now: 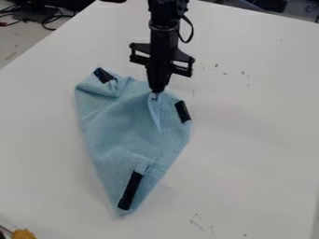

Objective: Unfold the cloth from top right to bottom left

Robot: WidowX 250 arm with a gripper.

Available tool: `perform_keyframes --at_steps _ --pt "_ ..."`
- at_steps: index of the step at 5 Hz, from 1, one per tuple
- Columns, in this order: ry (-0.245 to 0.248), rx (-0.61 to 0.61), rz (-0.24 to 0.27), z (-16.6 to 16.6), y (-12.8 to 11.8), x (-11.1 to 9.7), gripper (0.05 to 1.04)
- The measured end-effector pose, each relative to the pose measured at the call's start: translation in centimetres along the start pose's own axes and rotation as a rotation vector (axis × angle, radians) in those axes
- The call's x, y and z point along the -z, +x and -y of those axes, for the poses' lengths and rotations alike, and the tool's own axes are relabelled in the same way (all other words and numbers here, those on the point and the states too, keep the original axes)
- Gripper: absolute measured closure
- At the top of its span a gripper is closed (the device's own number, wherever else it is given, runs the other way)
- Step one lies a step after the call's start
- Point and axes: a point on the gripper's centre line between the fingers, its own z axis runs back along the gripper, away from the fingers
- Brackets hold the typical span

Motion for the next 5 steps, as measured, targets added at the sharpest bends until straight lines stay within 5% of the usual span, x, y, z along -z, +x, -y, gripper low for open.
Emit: perform_keyframes --at_steps 2,5 --pt "0.087 -0.132 0.042 -4.6 -3.1 -5.5 1.021" --pt "0.087 -0.345 0.084 -14.3 -10.6 -5.5 1.021"
